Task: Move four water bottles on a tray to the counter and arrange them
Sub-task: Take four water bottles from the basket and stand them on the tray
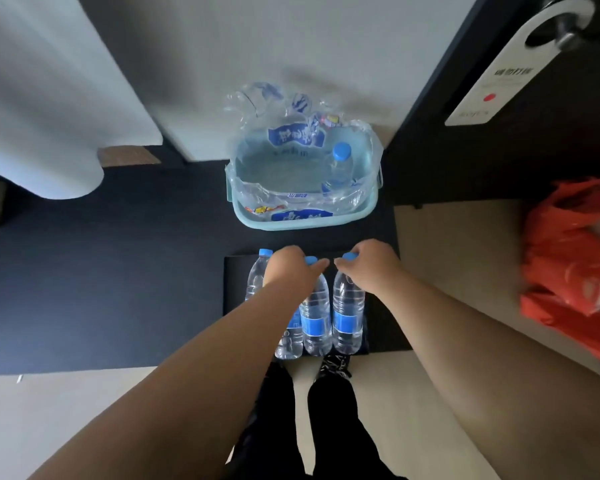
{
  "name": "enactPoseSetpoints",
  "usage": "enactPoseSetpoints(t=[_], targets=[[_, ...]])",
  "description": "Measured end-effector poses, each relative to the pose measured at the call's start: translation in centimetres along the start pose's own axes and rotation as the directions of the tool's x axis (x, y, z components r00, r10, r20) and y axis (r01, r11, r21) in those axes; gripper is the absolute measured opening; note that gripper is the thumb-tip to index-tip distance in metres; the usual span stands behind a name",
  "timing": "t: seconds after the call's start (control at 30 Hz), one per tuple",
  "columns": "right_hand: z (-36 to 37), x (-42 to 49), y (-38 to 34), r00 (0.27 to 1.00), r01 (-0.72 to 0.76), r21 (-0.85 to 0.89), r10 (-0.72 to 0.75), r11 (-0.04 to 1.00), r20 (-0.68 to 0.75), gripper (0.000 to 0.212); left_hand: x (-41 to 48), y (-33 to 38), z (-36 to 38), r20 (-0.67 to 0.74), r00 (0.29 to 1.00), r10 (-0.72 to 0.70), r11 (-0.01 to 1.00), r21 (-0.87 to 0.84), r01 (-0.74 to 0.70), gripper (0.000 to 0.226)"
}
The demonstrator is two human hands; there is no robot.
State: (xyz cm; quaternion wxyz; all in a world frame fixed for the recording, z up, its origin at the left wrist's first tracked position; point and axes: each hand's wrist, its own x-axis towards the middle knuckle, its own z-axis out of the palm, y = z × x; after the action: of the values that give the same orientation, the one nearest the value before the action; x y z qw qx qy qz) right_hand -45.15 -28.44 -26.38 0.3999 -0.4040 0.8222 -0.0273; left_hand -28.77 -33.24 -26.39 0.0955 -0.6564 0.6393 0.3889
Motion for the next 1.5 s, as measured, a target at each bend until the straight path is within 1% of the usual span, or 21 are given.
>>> enactPoseSetpoints(t=[0.07,0.13,0.27,0.37,0.4,0.47,0.53,0.6,0.67,0.7,0.8,0.87,0.93,1.0,1.1,1.23,1.33,1.5], targets=[[0.7,1.3,0.2,1.000,-0.016,0.005,0.016,1.000,0.026,0.033,1.3,0.1,0.5,0.033,0.999,0.003,1.000,0.005,-0.003,0.043],[1.5,2.2,0.4,1.000,-0.016,0.011,0.016,1.000,0.025,0.037,2.2,-0.2,1.0,0.049,0.999,-0.012,1.000,0.010,0.011,0.036],[3.3,3.4,1.6,1.000,-0.003,0.011,0.004,1.000,-0.020,0.035,2.8,-1.5,2.4,0.094,0.996,0.000,0.999,0.041,-0.004,0.024],[4.2,3.6,2.5,0.999,-0.018,0.023,0.019,1.000,-0.026,0.036,2.0,-2.8,3.3,0.111,0.994,0.004,1.000,0.012,-0.005,0.016],[4.4,3.4,2.8,0.999,-0.030,0.039,0.031,0.999,-0.024,0.035,1.6,-3.2,3.5,0.120,0.993,0.001,1.000,0.004,-0.002,0.014],[4.7,2.7,3.5,0.999,-0.042,0.058,0.043,0.997,-0.012,0.039,0.7,-4.2,3.6,0.134,0.991,-0.005,1.000,-0.009,0.006,0.011],[4.9,1.7,4.2,0.999,-0.040,0.033,0.040,0.999,0.010,0.035,-0.2,-5.4,3.4,0.139,0.990,0.002,1.000,0.004,-0.003,0.010],[5.1,0.2,5.3,0.999,-0.037,-0.005,0.037,0.999,0.028,0.032,-1.2,-7.1,3.1,0.147,0.989,0.012,0.998,0.053,-0.020,0.012],[5.6,-1.2,6.8,0.998,-0.027,-0.079,0.031,0.997,0.053,0.030,-2.1,-9.4,2.5,0.112,0.994,0.014,0.995,0.098,-0.025,0.012],[5.8,-1.9,7.5,0.997,-0.027,-0.121,0.035,0.992,0.067,0.029,-2.5,-10.6,2.2,0.079,0.997,-0.003,0.994,0.107,-0.006,0.012],[6.4,-3.3,9.8,0.992,-0.066,-0.213,0.088,0.975,0.094,0.027,-2.8,-14.5,0.9,-0.034,0.992,-0.120,0.988,0.094,0.122,0.013],[6.9,-3.6,11.0,0.984,-0.090,-0.263,0.126,0.961,0.122,0.029,-2.5,-17.0,0.4,-0.103,0.970,-0.218,0.971,0.076,0.227,0.015],[7.3,-3.3,11.5,0.976,-0.104,-0.284,0.153,0.953,0.155,0.033,-1.7,-19.1,0.1,-0.122,0.945,-0.302,0.950,0.045,0.310,0.017],[7.6,-2.4,11.4,0.974,-0.106,-0.272,0.156,0.956,0.167,0.034,-0.7,-20.6,0.3,-0.101,0.933,-0.347,0.937,0.012,0.349,0.022],[8.0,-0.7,10.5,0.973,-0.107,-0.232,0.150,0.967,0.175,0.033,0.9,-21.4,0.9,-0.083,0.932,-0.352,0.936,-0.029,0.351,0.027],[8.4,1.1,9.7,0.975,-0.143,-0.242,0.179,0.960,0.134,0.034,2.6,-21.5,1.9,-0.125,0.924,-0.362,0.932,-0.022,0.363,0.029],[8.8,1.4,9.9,0.980,-0.142,-0.253,0.171,0.957,0.099,0.036,3.2,-21.7,2.4,-0.139,0.929,-0.342,0.935,0.041,0.351,0.027],[9.1,1.3,9.8,0.988,-0.121,-0.261,0.141,0.958,0.058,0.037,3.7,-22.0,2.5,-0.103,0.958,-0.266,0.940,0.190,0.282,0.025]])
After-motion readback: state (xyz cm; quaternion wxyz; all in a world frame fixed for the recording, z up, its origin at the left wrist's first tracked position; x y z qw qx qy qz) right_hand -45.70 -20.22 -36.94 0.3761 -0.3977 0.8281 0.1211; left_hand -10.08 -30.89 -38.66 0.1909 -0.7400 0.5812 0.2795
